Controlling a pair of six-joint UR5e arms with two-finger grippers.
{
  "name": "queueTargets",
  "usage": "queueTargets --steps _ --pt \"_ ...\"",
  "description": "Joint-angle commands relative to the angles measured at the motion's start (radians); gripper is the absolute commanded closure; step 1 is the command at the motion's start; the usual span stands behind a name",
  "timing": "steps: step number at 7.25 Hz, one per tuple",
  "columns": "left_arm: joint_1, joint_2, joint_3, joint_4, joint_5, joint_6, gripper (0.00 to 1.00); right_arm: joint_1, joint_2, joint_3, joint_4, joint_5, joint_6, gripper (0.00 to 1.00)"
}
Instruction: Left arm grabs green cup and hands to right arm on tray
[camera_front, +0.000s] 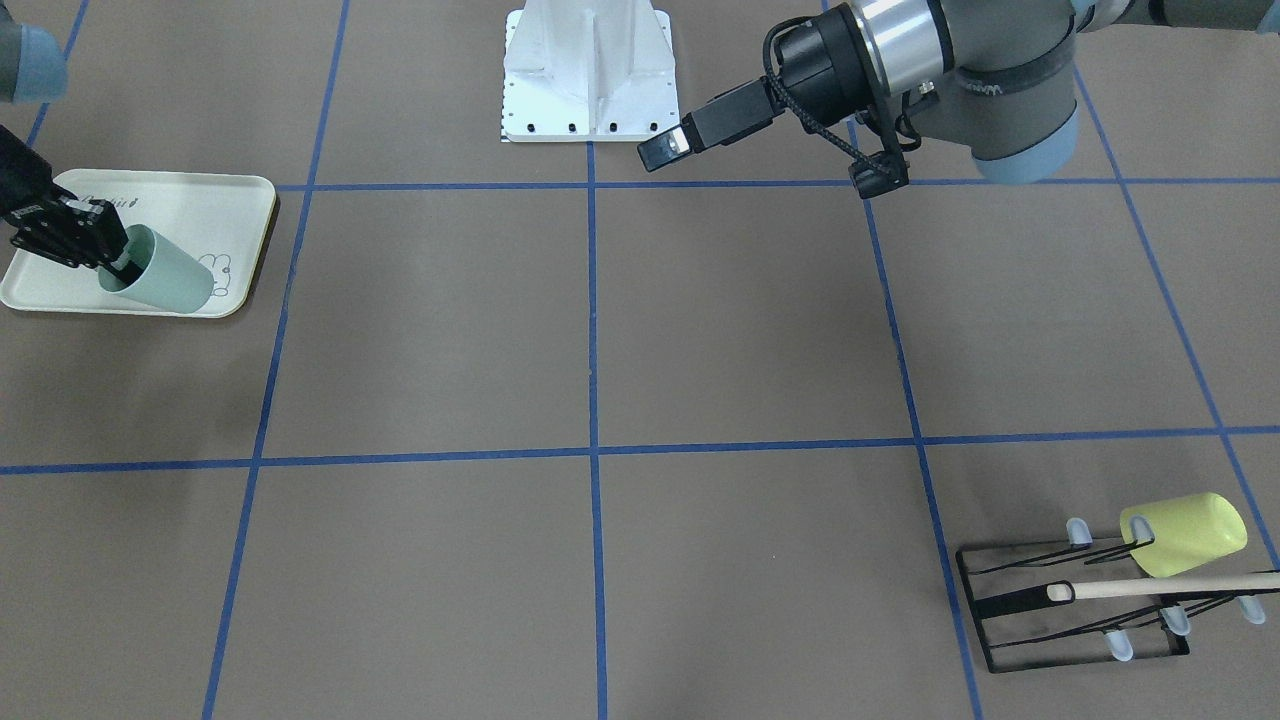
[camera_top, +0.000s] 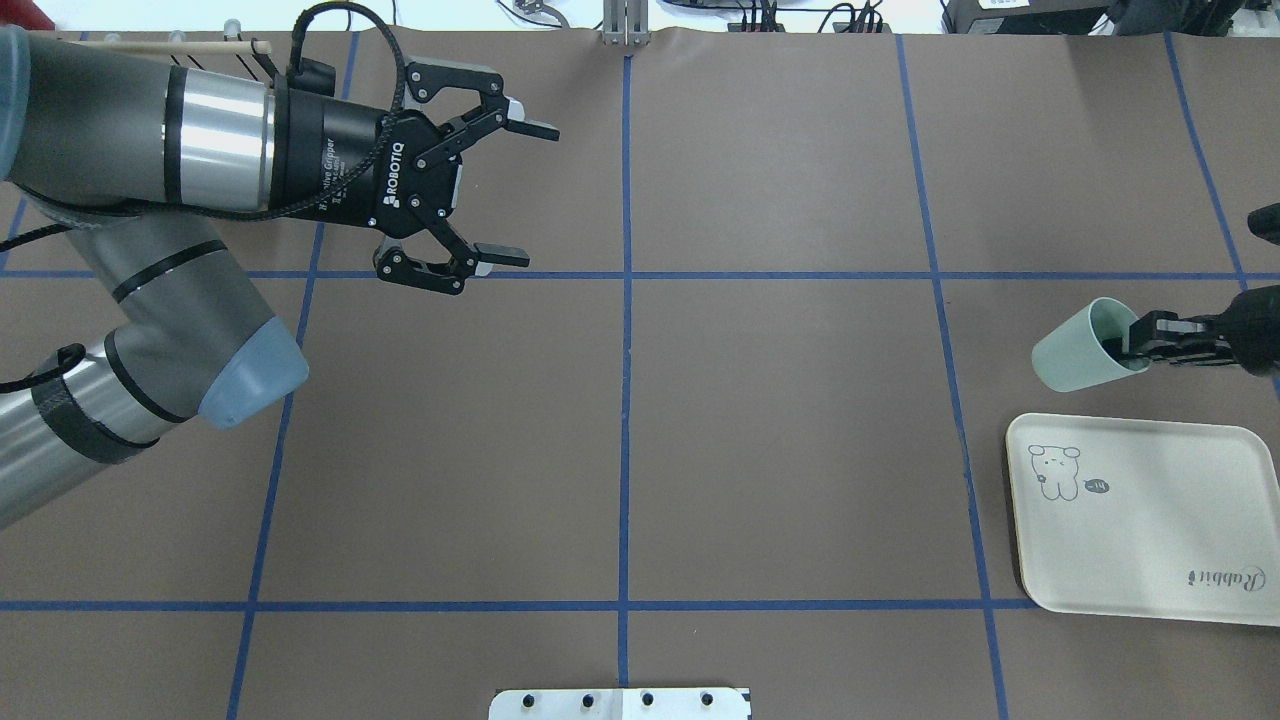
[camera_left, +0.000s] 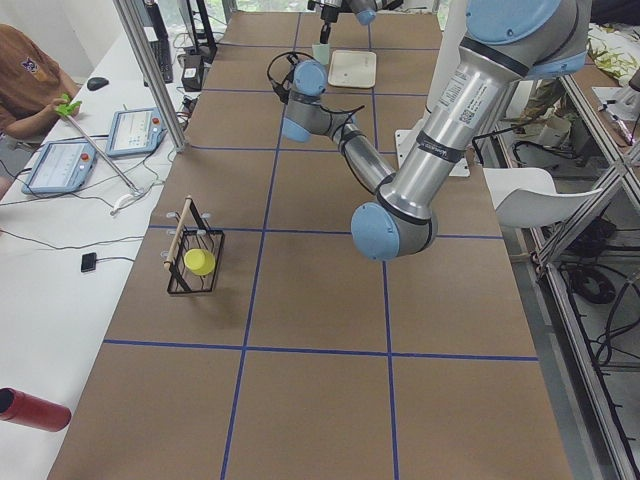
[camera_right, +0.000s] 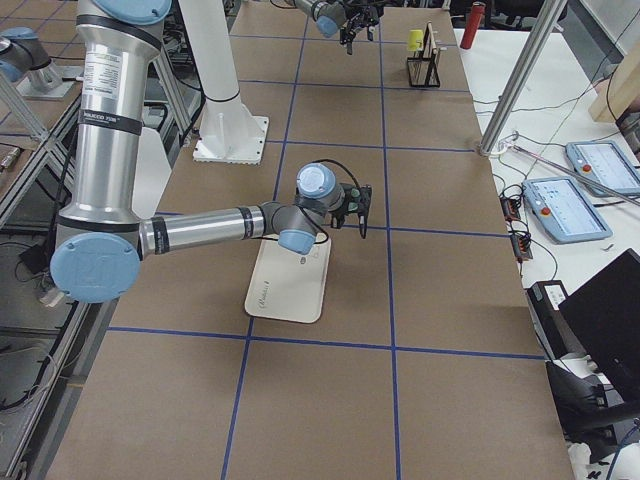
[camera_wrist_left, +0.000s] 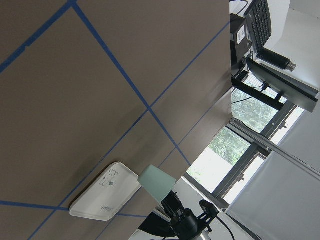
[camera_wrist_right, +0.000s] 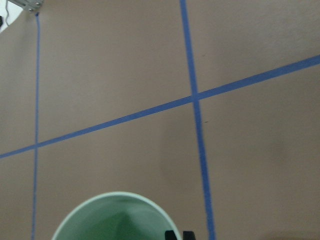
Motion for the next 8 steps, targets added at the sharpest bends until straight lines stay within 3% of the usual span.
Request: queueTargets --steps 1,2,8 --pt "0.002 0.001 0.004 0.003 0.002 0.001 0.00 -0.102 -0.150 0.059 -0.115 -0.080 -0.192 1.00" --pt "0.003 0.000 0.009 0.003 0.002 0.001 0.00 -0.140 -0.185 0.057 -0.112 -0.169 -0.216 1.00" --pt "0.005 -0.005 0.003 0.003 0.006 0.001 0.00 -0.160 -0.201 0.007 -0.098 -0.158 -0.235 1.00"
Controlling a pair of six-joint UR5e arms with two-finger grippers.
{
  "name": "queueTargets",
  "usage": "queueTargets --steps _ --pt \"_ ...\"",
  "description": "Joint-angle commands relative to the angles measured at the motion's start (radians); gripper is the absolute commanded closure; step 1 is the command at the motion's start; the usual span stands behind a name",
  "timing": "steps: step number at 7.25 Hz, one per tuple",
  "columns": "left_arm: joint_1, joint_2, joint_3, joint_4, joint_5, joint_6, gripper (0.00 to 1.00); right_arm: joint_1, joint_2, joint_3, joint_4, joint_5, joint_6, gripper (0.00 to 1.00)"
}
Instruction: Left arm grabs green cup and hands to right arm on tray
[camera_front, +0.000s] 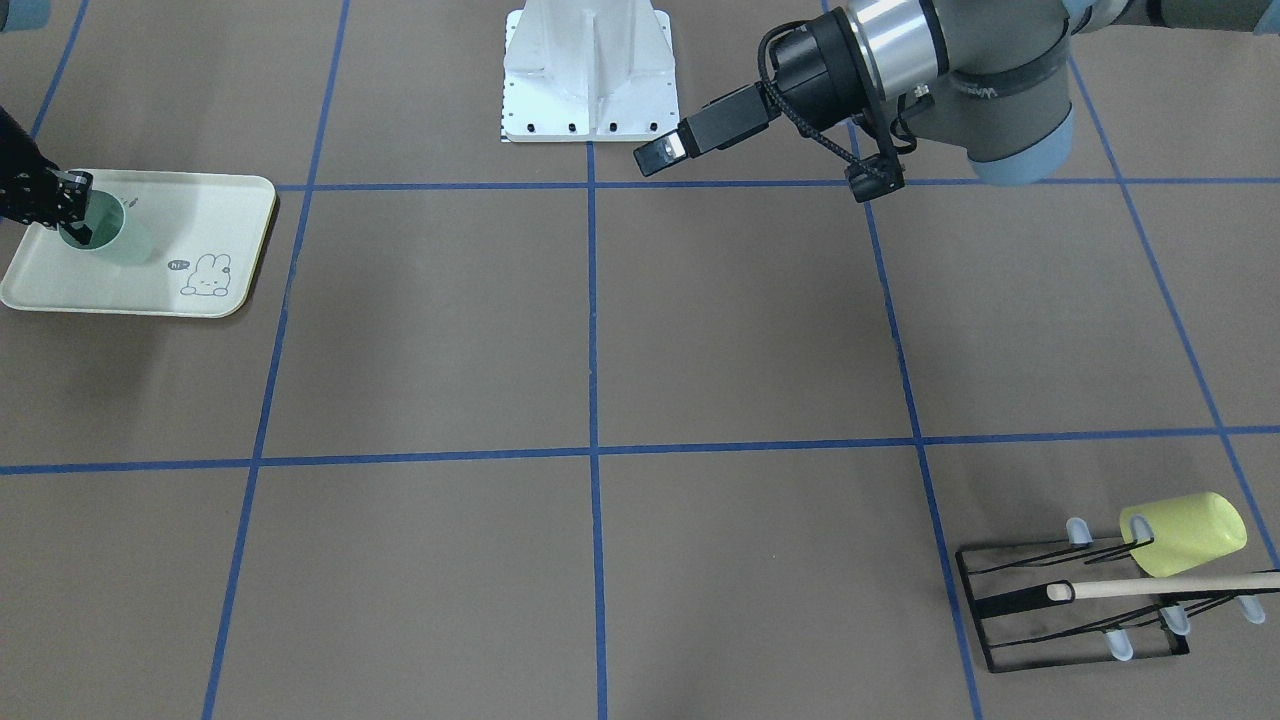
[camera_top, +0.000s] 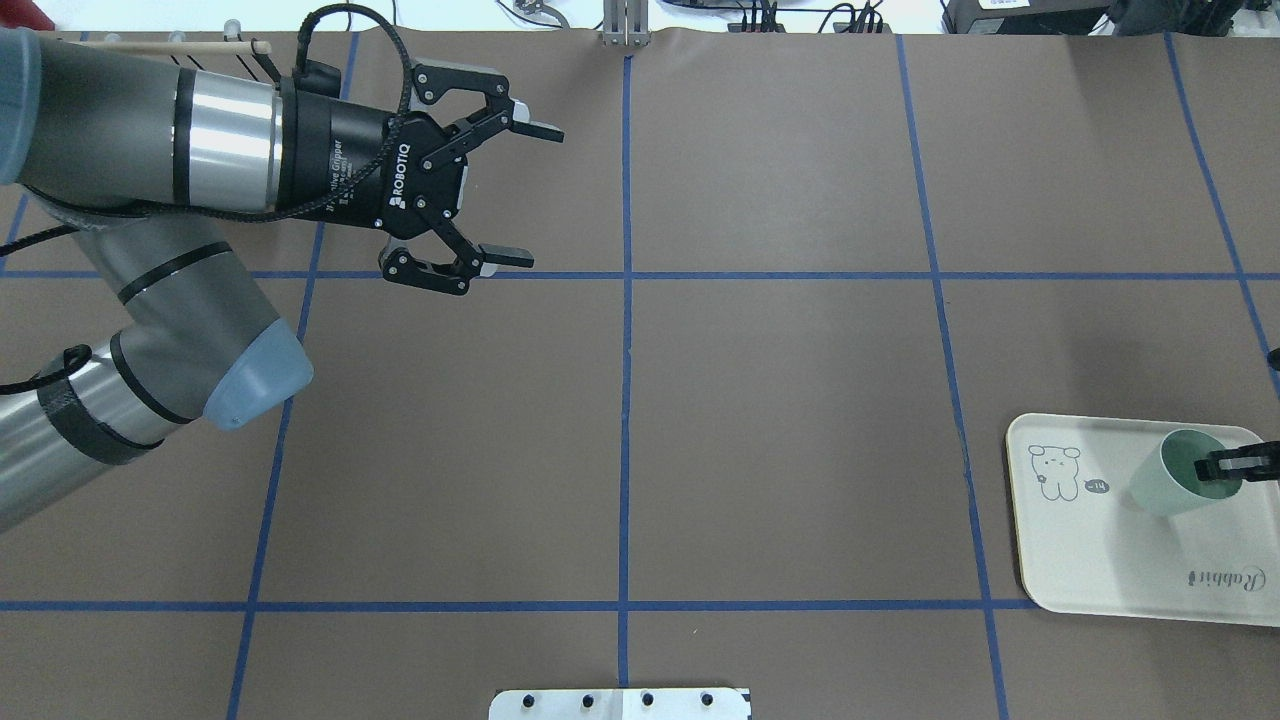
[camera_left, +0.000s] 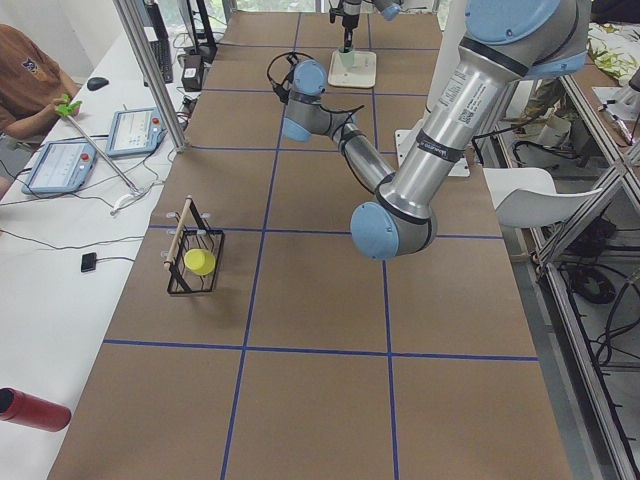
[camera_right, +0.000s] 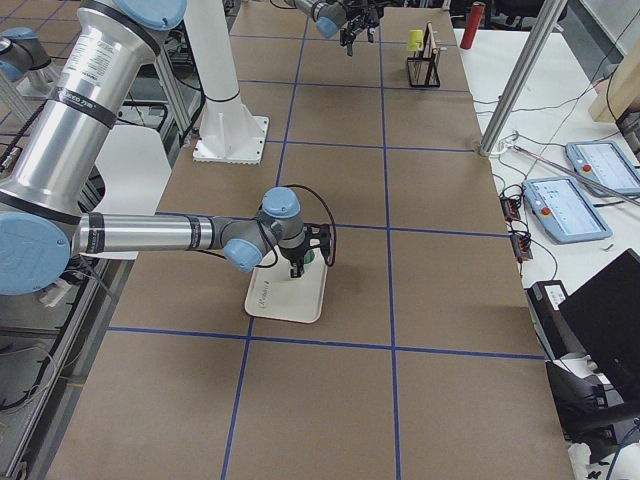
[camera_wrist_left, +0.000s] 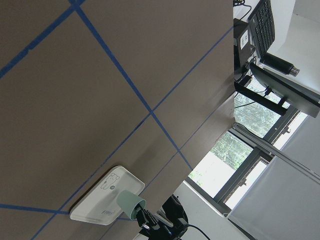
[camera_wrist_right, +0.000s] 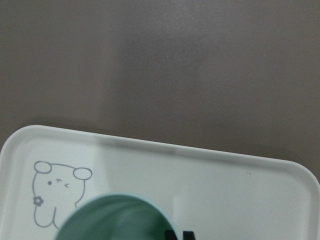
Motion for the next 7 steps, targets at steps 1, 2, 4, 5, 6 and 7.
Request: queueTargets --steps 1,2,4,5,6,7 --pt "0.000 0.000 -0.002 0.000 0.001 0.000 0.00 -0.008 0.001 -0.036 0.033 0.007 -0.003 1.00" --pt "0.000 0.000 -0.003 0.000 0.001 -0.002 0.00 -0.011 -0.002 -0.037 0.041 0.007 -0.001 1.00" --pt "0.002 0.000 -0.002 0.000 0.001 -0.002 0.00 -0.014 -0.005 -0.040 0.041 0.007 -0.001 0.71" --pt "0.002 0.000 0.001 0.000 0.001 -0.002 0.00 -0.014 -0.005 -0.042 0.041 0.007 -0.001 0.13" --pt "0.002 0.000 0.006 0.000 0.001 0.000 0.00 -0.012 -0.010 -0.040 0.053 0.007 -0.001 0.00" --pt "0.002 -0.005 0.011 0.028 0.001 0.002 0.00 -0.008 -0.037 -0.034 0.118 0.008 -0.003 0.00"
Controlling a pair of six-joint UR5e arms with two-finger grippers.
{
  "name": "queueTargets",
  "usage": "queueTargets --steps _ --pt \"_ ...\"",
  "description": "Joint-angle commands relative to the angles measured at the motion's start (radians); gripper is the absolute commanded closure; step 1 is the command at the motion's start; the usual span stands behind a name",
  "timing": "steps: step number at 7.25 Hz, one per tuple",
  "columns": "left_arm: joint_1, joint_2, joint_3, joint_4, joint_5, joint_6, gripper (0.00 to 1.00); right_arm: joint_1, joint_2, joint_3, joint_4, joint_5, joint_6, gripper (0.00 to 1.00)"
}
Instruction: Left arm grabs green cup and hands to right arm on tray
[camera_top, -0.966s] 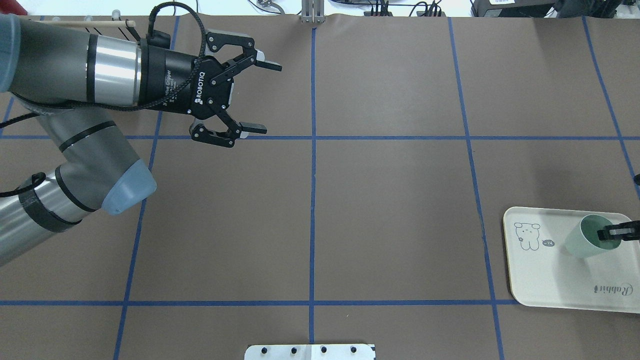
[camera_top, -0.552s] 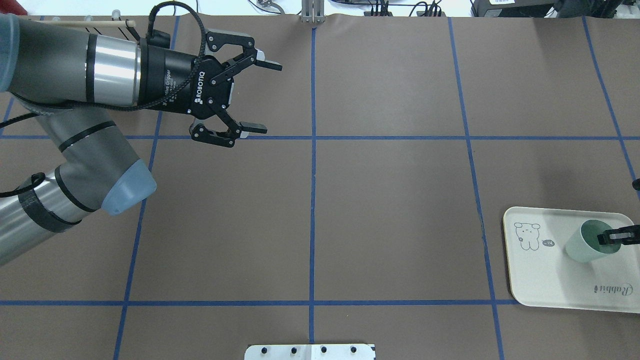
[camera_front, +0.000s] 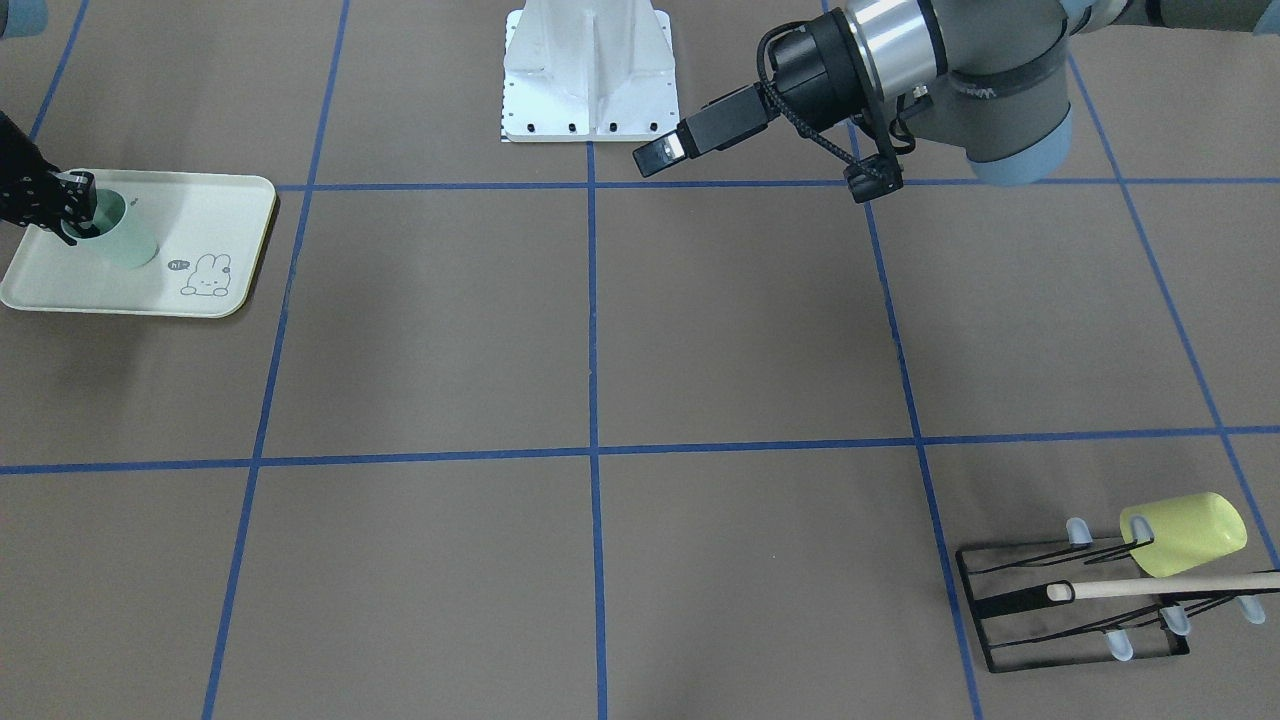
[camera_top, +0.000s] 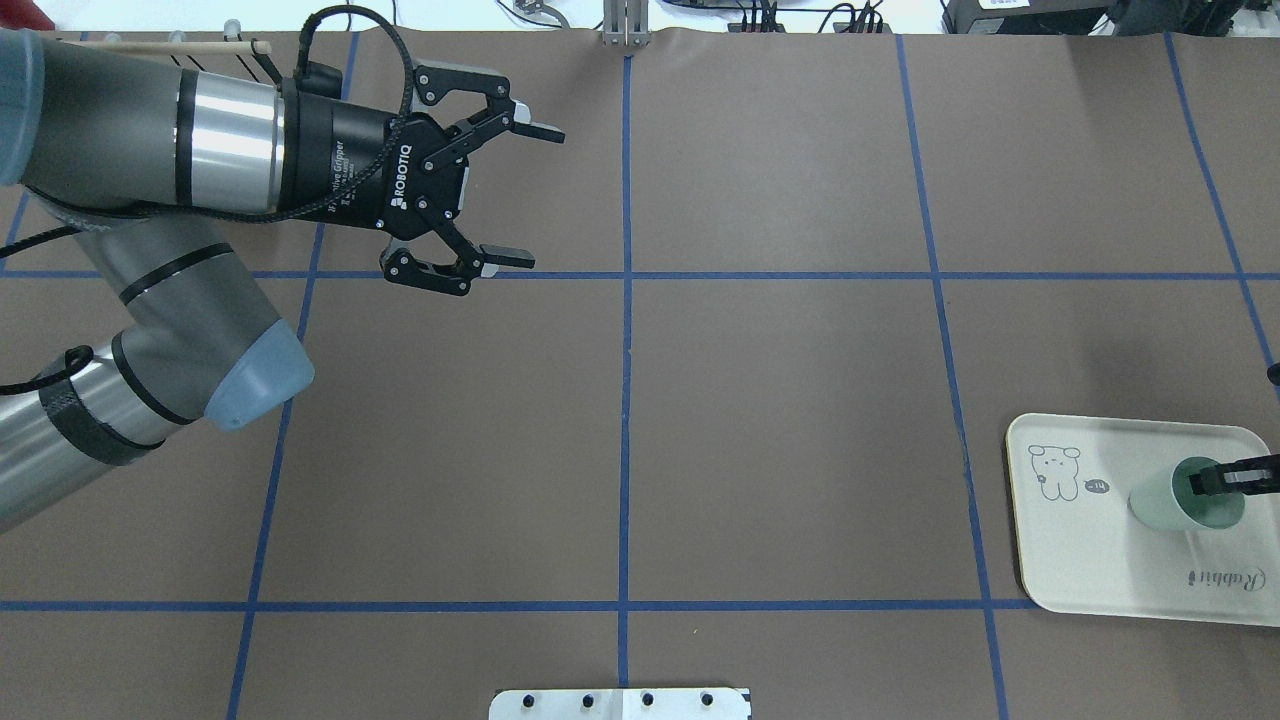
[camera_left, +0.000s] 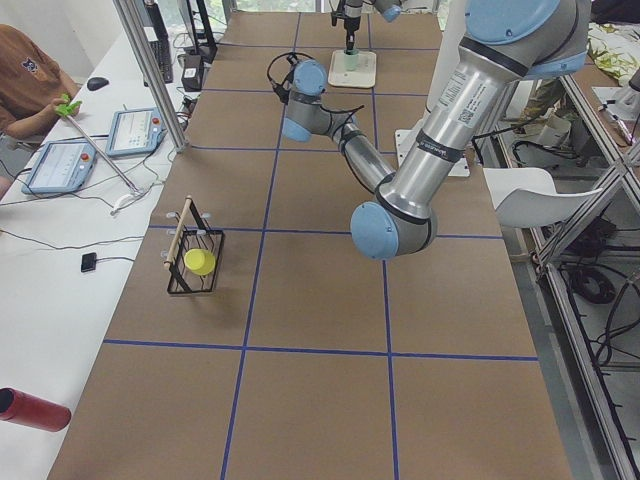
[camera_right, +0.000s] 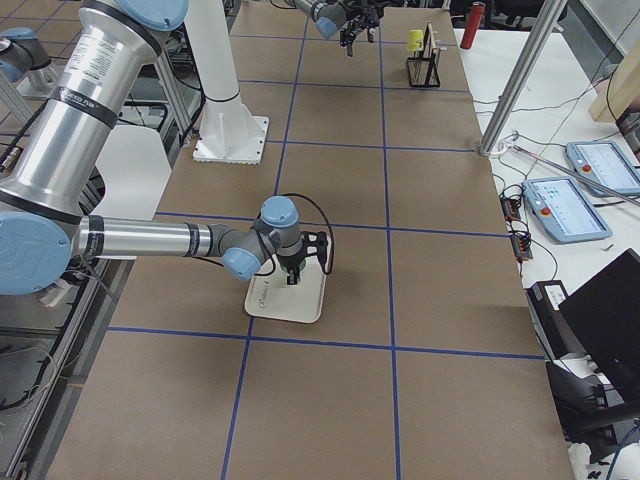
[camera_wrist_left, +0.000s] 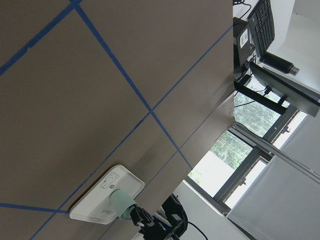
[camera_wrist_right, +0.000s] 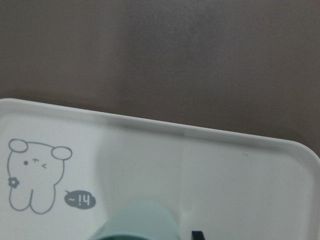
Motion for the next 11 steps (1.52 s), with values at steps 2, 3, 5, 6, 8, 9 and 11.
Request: queueTargets --steps 2,3,5,6,8,9,11 --pt "-0.004 0.000 0.028 0.198 -0.006 0.238 0.00 0.051 -0.085 0.011 0.181 0.033 -0.001 0.00" --pt "-0.009 0.002 0.033 0.309 -0.006 0.368 0.00 0.170 -0.056 0.005 0.176 0.173 -0.007 0.00" --pt "-0.139 0.113 0.024 0.380 -0.094 0.626 0.00 0.310 0.027 -0.003 0.046 0.240 -0.087 0.00" --pt "-0.232 0.183 0.020 0.382 -0.142 0.781 0.00 0.358 0.112 -0.003 -0.091 0.240 -0.148 0.00" --pt "-0.370 0.300 0.027 0.455 -0.141 1.157 0.00 0.437 0.281 -0.001 -0.342 0.240 -0.304 0.00" --pt "-0.438 0.311 0.017 0.598 -0.134 1.392 0.00 0.445 0.344 0.000 -0.427 0.240 -0.314 0.00" --pt "-0.516 0.407 0.019 0.727 -0.063 1.842 0.00 0.442 0.388 -0.018 -0.442 0.237 -0.314 0.00"
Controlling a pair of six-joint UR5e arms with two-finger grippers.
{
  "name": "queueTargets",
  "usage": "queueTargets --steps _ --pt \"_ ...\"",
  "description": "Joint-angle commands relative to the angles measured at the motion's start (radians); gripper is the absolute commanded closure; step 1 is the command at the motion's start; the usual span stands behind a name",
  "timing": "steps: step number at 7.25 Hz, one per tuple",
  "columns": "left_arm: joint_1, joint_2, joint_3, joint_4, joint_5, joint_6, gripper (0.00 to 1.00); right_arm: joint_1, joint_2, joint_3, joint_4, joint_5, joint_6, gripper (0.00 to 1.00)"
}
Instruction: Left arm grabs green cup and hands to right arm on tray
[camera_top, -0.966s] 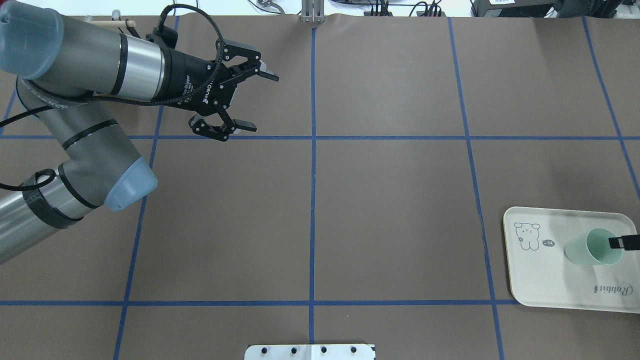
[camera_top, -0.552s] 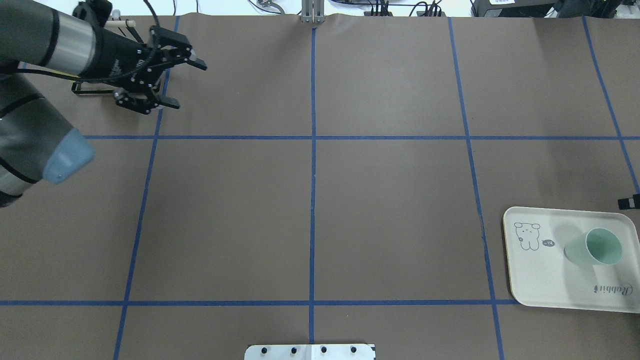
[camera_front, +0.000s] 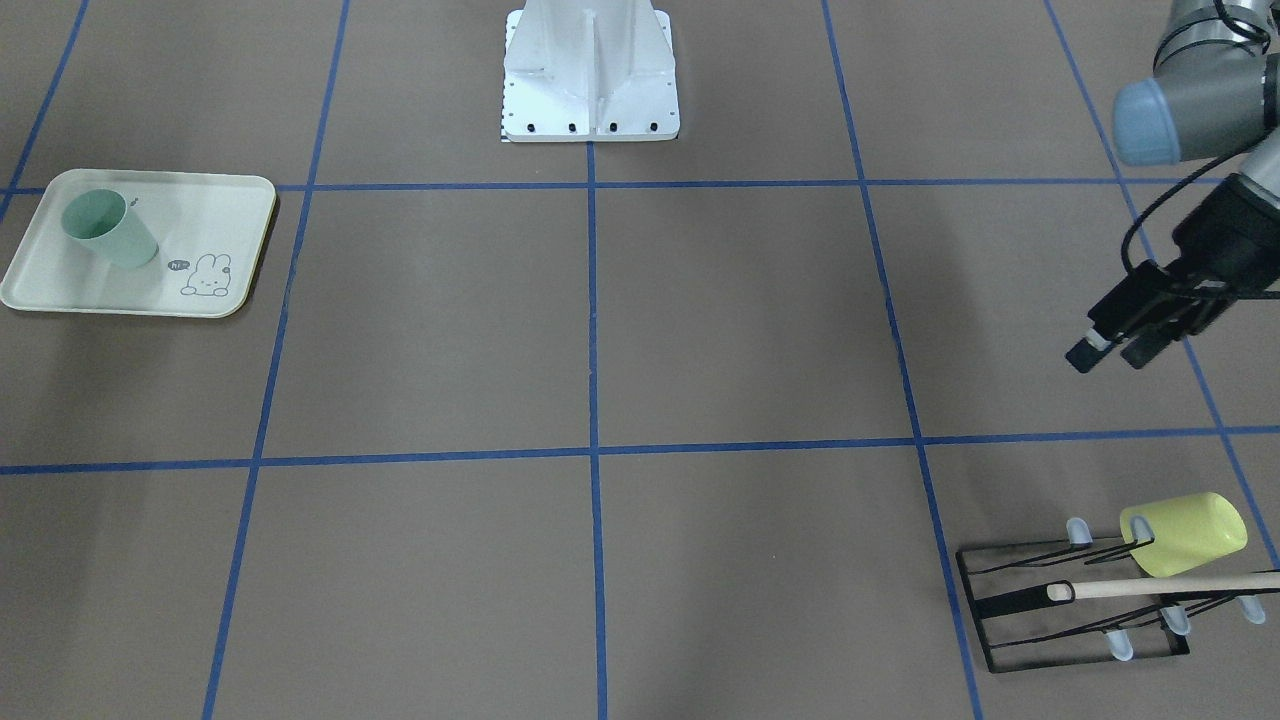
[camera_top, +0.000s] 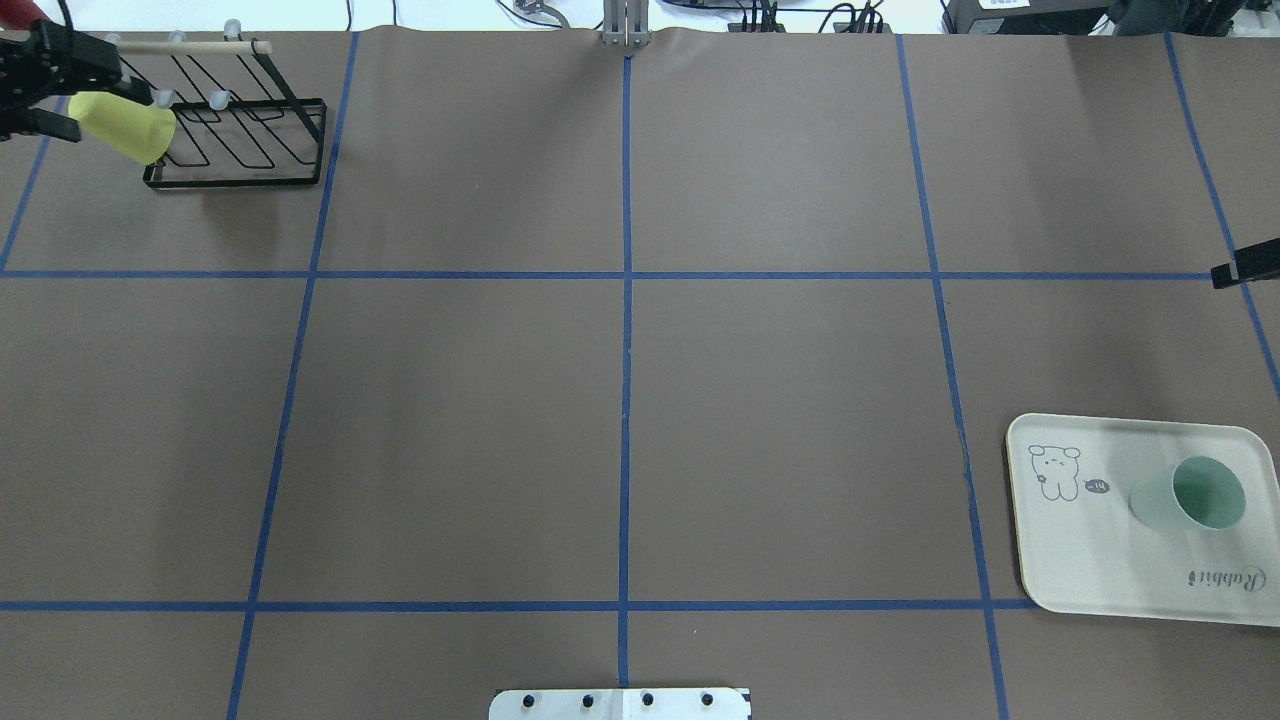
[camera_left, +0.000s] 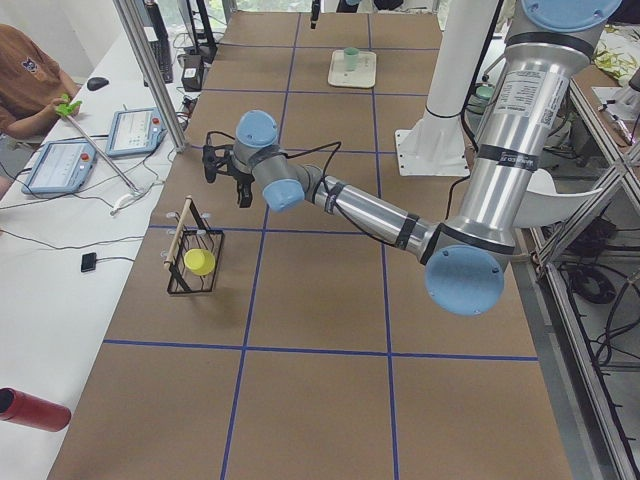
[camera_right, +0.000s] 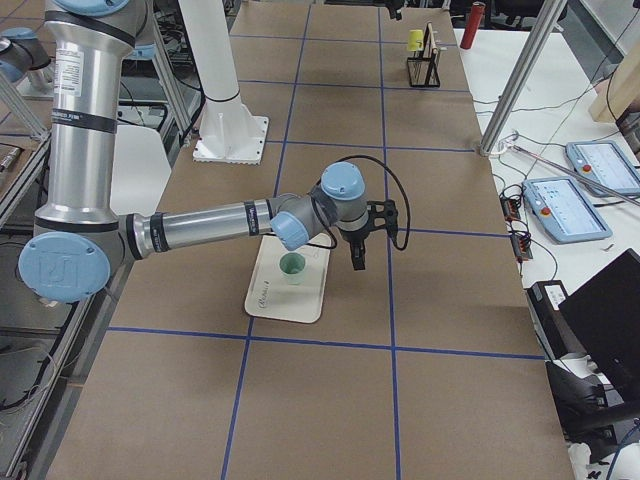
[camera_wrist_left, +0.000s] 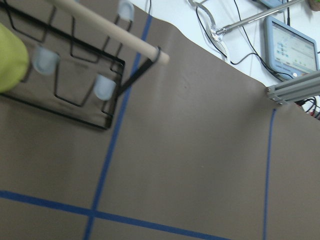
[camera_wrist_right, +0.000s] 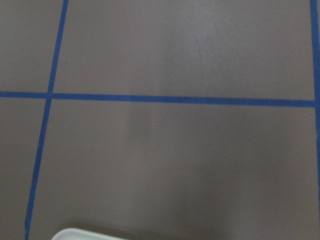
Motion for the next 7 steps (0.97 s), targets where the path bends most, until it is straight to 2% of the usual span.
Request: queueTargets --steps 1,3,5,7 --pt "-0.096 0.103 0.003 0.147 0.064 0.490 0.00 0.002 0.052 -0.017 -0.050 -0.002 -0.005 0.00" --pt "-0.132 0.197 0.020 0.201 0.093 0.771 0.00 0.025 0.095 -0.021 -0.170 -0.010 -0.107 0.00" --pt "-0.200 0.198 0.017 0.400 0.095 0.962 0.00 0.082 0.120 -0.021 -0.291 0.001 -0.216 0.00" --pt "-0.213 0.194 0.014 0.569 0.067 0.997 0.00 0.117 0.114 -0.021 -0.345 0.013 -0.252 0.00"
